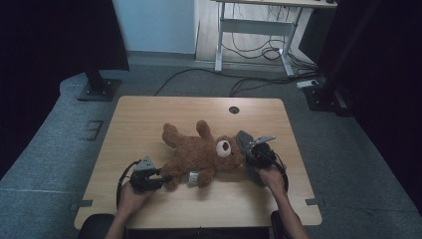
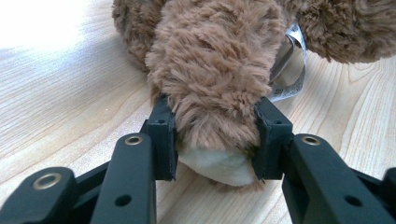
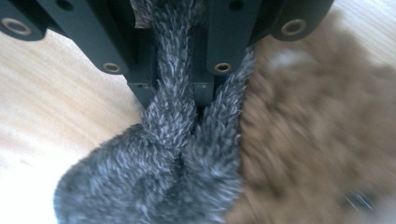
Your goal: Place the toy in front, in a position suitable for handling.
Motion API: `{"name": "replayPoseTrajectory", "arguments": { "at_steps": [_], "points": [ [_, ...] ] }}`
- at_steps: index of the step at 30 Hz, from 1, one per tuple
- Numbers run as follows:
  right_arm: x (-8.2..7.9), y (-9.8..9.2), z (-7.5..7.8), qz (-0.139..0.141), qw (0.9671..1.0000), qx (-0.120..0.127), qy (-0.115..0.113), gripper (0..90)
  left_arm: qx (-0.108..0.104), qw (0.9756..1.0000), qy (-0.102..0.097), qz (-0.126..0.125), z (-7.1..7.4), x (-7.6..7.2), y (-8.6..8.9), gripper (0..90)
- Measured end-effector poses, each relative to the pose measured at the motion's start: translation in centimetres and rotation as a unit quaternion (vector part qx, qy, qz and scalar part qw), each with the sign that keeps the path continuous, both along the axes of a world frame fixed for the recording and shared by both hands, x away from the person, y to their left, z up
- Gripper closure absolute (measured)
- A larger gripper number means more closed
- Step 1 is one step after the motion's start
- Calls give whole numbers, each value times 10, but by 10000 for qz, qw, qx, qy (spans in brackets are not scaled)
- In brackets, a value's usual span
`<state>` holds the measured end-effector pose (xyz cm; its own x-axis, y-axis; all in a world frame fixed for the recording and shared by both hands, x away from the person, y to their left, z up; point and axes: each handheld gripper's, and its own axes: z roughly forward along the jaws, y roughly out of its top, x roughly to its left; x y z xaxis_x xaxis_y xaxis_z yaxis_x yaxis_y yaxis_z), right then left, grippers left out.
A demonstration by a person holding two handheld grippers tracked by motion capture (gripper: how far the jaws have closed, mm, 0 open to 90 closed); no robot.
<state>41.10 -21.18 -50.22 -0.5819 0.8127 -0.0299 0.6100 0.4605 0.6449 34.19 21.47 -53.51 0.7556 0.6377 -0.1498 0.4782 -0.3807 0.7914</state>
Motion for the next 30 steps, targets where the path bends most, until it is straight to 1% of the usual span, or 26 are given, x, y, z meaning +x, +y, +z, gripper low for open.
{"name": "replayPoseTrajectory", "arguments": {
  "at_steps": [4, 6, 8, 9, 10, 12, 13, 14, 15, 18, 19, 20, 21, 22, 23, 24, 27, 30],
  "points": [
    [-1, 0, -6, 38, 10000, -84, 26, 768, -3, 10000, 4, 1, 0, 0, 0, 576],
    [-1, 0, -8, 52, 9996, -260, 49, 768, -5, 10000, 2, 6, 0, 0, 0, 576],
    [-1, -2, -7, 49, 9997, -246, 41, 768, -5, 10000, 3, 8, 0, 0, 0, 575],
    [-3, -7, 0, -8, 9998, -179, -43, 768, -9, 10000, 11, 11, 0, 0, 0, 574],
    [-3, -7, 0, -8, 9998, -179, -43, 768, -9, 10000, 11, 11, 0, 0, 0, 574],
    [-6, -11, 9, -57, 9999, -99, -117, 768, -13, 10000, 11, 9, 0, 0, 0, 574],
    [-8, -14, 16, -82, 9998, -38, -184, 769, -11, 10000, 8, 9, 0, 0, 0, 574],
    [-12, -19, 28, -80, 9995, 64, -287, 773, -8, 10000, 1, 8, 0, 0, 0, 573],
    [-12, -19, 28, -80, 9995, 64, -287, 773, -8, 10000, 1, 8, 0, 0, 0, 572],
    [-21, -23, 51, -13, 9984, 202, -524, 779, -9, 10000, 0, -3, 0, 1, 0, 572],
    [-24, -23, 56, 13, 9981, 242, -567, 779, -10, 10000, 4, -8, 0, 1, 0, 572],
    [-29, -23, 70, 115, 9970, 350, -686, 780, -10, 10000, 3, -8, 0, 1, 0, 572],
    [-31, -22, 74, 155, 9966, 386, -710, 780, -4, 10000, -2, -8, 0, 1, 0, 573],
    [-31, -22, 74, 155, 9966, 386, -710, 780, -4, 10000, -2, -8, 0, 1, 0, 573],
    [-35, -17, 84, 262, 9956, 473, -768, 780, -7, 10000, -2, -6, 0, 1, 0, 572],
    [-35, -17, 84, 262, 9956, 473, -768, 780, -14, 10000, 2, -2, 0, 1, 0, 572],
    [-39, -6, 93, 495, 9938, 608, -793, 779, -3, 10000, -4, -15, 0, 1, 0, 572],
    [-40, 12, 96, 770, 9917, 665, -783, 779, 1, 10000, -5, -20, 0, 1, 0, 572]
  ]
}}
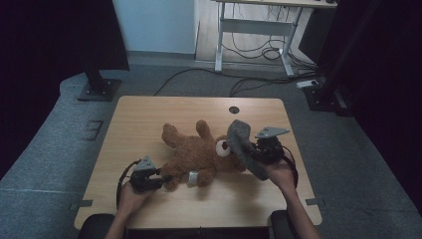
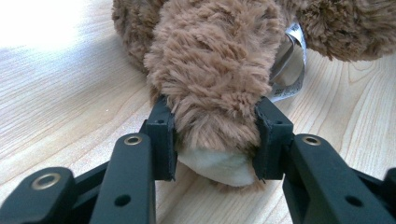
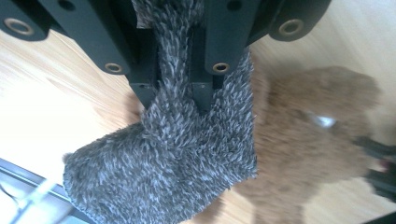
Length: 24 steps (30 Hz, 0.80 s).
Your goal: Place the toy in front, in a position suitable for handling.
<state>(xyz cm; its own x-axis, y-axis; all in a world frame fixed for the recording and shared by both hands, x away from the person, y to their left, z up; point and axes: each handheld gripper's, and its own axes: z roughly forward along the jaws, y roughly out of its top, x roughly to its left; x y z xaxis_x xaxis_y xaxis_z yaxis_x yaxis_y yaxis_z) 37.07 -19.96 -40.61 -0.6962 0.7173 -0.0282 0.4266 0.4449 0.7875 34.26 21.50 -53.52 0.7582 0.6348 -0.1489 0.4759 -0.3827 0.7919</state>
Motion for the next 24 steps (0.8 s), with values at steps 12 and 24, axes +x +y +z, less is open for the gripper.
{"name": "replayPoseTrajectory", "arguments": {
  "at_steps": [12, 24],
  "points": [
    [13, 69, -18, 732, 9970, -46, 231, 779, 16, 10000, 10, -2, 0, 0, 0, 573],
    [20, 83, -55, 811, 9949, -243, 543, 781, 56, 10000, 11, -8, 1, 0, -1, 652]
  ]
}}
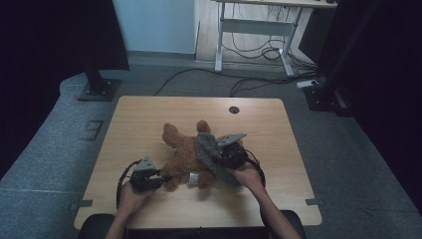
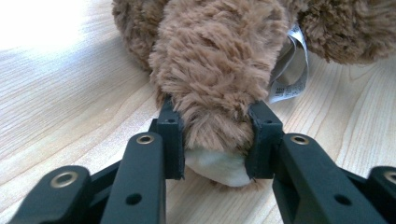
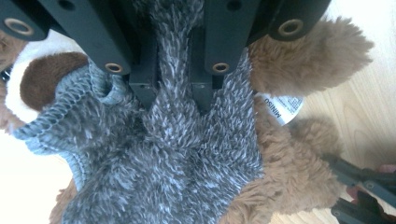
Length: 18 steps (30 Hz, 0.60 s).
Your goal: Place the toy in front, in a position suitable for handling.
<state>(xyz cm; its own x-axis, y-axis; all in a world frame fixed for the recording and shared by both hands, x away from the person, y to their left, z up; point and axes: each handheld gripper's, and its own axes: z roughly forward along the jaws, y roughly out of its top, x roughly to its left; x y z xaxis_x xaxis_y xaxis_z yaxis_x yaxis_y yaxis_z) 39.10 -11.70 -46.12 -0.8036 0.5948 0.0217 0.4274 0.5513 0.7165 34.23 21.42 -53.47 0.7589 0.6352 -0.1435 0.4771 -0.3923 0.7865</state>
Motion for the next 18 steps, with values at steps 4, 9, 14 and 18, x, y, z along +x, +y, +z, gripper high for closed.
{"name": "replayPoseTrajectory", "arguments": {
  "at_steps": [4, 9, 14, 18],
  "points": [
    [-5, -4, -4, 43, 10000, -72, 4, 782, -42, 10000, 78, 9, 0, 0, 0, 666],
    [-10, -10, -11, 60, 9999, -74, 43, 783, -60, 9999, 95, -11, 0, 0, 0, 673],
    [-14, -21, -21, 19, 9998, -30, 208, 783, -78, 9999, 95, -37, 0, 1, 0, 674],
    [-15, -26, -26, 58, 9994, -24, 335, 783, -90, 9999, 93, -48, -1, 1, 1, 674]
  ]
}}
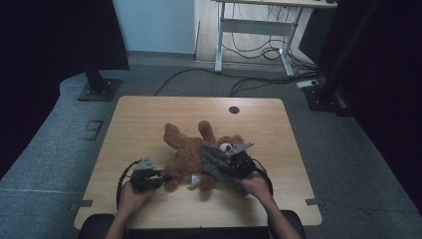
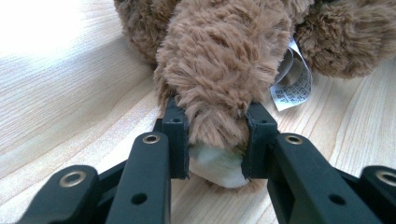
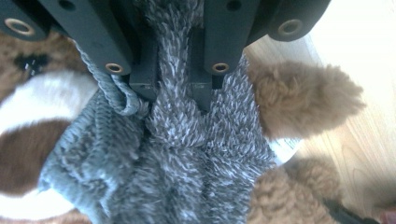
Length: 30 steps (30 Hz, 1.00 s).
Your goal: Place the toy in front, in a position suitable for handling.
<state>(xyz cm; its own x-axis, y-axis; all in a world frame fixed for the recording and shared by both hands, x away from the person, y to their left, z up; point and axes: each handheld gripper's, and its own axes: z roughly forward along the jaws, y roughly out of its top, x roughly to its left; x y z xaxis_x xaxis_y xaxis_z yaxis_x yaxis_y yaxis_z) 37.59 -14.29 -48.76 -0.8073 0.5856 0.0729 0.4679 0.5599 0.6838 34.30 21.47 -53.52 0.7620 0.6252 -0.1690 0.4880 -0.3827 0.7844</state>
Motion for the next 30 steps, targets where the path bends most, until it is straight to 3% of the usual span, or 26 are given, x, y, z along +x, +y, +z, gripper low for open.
{"name": "replayPoseTrajectory", "arguments": {
  "at_steps": [10, 17, 22, 27, 28, 30],
  "points": [
    [-1, -15, -11, 14, 9997, -61, 248, 782, -13, 10000, -7, -34, 0, 0, 0, 672],
    [0, -34, -22, -268, 9986, -229, 384, 781, -47, 10000, 22, -22, -1, 1, 1, 671],
    [2, -59, -30, -674, 9957, -423, 466, 781, -77, 10000, 58, -10, -1, 2, 2, 669],
    [-2, -69, -26, -756, 9952, -442, 445, 781, -75, 10000, 63, -2, -1, 3, 3, 667],
    [-8, -73, -16, -717, 9959, -424, 357, 782, -68, 9999, 75, 18, -1, 3, 5, 667],
    [-10, -75, -11, -715, 9962, -393, 315, 782, -56, 10000, 63, 45, -1, 3, 6, 667]
  ]
}}
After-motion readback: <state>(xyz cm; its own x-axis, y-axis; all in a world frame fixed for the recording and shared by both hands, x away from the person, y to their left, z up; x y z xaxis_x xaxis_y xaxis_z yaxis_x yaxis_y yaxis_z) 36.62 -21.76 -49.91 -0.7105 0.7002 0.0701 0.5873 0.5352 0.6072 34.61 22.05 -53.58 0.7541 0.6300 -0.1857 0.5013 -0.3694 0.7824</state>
